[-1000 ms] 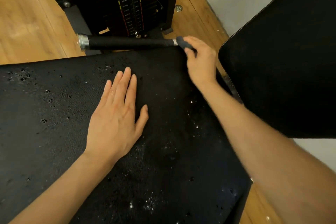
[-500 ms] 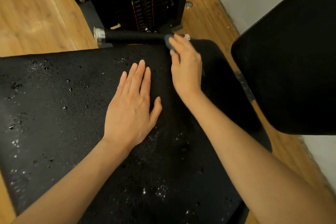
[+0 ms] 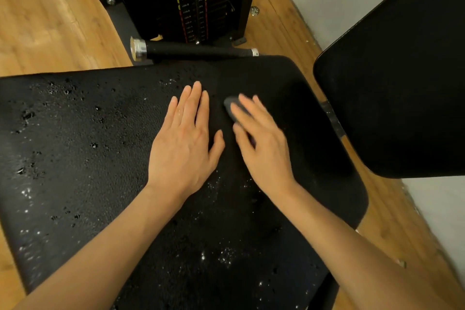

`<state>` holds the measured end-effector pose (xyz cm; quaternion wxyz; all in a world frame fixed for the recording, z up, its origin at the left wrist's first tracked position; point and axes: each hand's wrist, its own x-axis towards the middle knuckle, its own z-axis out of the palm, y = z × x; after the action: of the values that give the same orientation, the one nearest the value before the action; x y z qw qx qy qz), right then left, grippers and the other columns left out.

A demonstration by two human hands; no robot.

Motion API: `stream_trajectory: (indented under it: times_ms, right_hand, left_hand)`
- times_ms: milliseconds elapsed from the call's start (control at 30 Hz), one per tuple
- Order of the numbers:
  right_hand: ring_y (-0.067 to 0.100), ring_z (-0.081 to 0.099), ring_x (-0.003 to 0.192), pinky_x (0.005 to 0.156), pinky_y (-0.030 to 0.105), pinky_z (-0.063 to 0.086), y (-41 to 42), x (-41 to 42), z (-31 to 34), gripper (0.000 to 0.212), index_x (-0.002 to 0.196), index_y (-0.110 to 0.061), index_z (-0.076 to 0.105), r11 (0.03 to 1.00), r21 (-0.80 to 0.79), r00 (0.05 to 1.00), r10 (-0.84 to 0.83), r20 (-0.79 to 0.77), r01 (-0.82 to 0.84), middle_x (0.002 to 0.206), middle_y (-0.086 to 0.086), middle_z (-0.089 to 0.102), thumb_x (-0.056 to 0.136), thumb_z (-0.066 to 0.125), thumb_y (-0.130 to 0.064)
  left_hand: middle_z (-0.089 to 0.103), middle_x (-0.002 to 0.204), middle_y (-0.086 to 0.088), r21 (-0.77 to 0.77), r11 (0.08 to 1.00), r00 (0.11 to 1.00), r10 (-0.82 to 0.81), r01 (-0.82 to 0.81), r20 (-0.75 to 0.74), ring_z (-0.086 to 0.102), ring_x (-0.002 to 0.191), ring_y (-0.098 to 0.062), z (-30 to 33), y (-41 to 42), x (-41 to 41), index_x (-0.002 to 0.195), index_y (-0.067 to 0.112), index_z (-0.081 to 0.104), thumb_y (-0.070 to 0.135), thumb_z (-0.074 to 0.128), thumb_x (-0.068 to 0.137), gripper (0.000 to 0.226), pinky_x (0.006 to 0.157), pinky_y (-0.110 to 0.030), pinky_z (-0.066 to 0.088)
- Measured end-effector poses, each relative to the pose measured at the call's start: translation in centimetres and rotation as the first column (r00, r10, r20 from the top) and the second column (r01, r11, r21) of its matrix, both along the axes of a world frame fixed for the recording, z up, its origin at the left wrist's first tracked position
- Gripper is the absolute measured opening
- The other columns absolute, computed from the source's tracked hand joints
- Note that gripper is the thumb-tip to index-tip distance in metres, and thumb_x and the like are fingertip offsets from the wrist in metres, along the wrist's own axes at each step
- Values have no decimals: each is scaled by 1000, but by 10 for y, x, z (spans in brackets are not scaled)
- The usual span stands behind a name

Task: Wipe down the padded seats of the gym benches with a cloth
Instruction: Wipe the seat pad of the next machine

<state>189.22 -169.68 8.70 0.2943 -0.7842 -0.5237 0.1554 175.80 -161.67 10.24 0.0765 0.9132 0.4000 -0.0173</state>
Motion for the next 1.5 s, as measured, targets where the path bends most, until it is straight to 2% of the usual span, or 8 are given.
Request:
stream_trajectory:
  times_ms: [267,467,667,833,1033,1233,1400,1500]
  right_hand:
    - [15,34,143,118,25,20,59,42,-14,38,138,-11,53,917,-14,917,-398,-11,398,146,3,50,100,50,-9]
    - [18,42,139,115,31,34,-19,5,0,38,133,-5,56,999,14,999,29,28,-29,140,7,55,95,56,-3]
    - [17,37,142,114,23,22,28,23,-10,37,136,-10,55,902,-20,903,-430,6,430,145,3,51,99,50,-6]
    - [17,39,141,116,30,32,-45,-7,1,39,136,-8,54,999,-10,999,-31,15,32,143,5,52,97,51,-6]
    - [15,35,142,116,20,18,13,35,-13,38,138,-10,52,868,-33,869,-496,10,496,146,3,50,101,48,-7]
    - [22,41,139,115,23,30,-68,-15,4,38,134,-5,55,994,-19,994,-106,39,107,140,8,55,97,53,-2]
    - [20,38,140,117,32,30,-18,40,-9,37,136,-5,53,837,-47,838,-546,0,546,143,7,52,100,47,-4]
    - [23,39,140,113,32,35,-54,-28,3,38,136,-4,53,899,-11,897,-436,69,437,142,9,53,99,47,-6]
  left_hand:
    - [15,165,-17,-10,1000,1000,-6,6,10,13,154,-27,-1,0,1,156,1,21,43,33,103,69,126,-41,11]
    - [14,165,-18,-35,999,1000,-1,1,15,13,154,-28,4,1,0,156,0,21,42,34,102,69,126,-40,9]
    - [15,165,-18,-29,1000,1000,-5,5,22,11,154,-28,1,1,0,156,0,20,42,34,103,69,126,-40,8]
    - [15,165,-19,-46,999,1000,0,1,27,11,154,-28,5,0,0,156,0,20,42,34,103,69,126,-40,8]
    - [19,165,-15,-80,997,996,4,3,91,12,154,-27,3,5,-1,155,3,26,38,41,103,65,126,-38,6]
    - [33,160,-14,-155,981,987,-93,114,133,25,150,-27,26,-17,-15,152,3,35,31,47,98,62,125,-39,12]
    - [33,160,-11,-184,965,976,-158,184,148,27,150,-25,25,-55,-37,151,4,38,31,47,98,60,124,-42,20]
    - [28,162,-9,-186,967,980,-154,176,129,25,151,-23,18,-65,-48,152,4,36,31,42,103,57,125,-39,18]
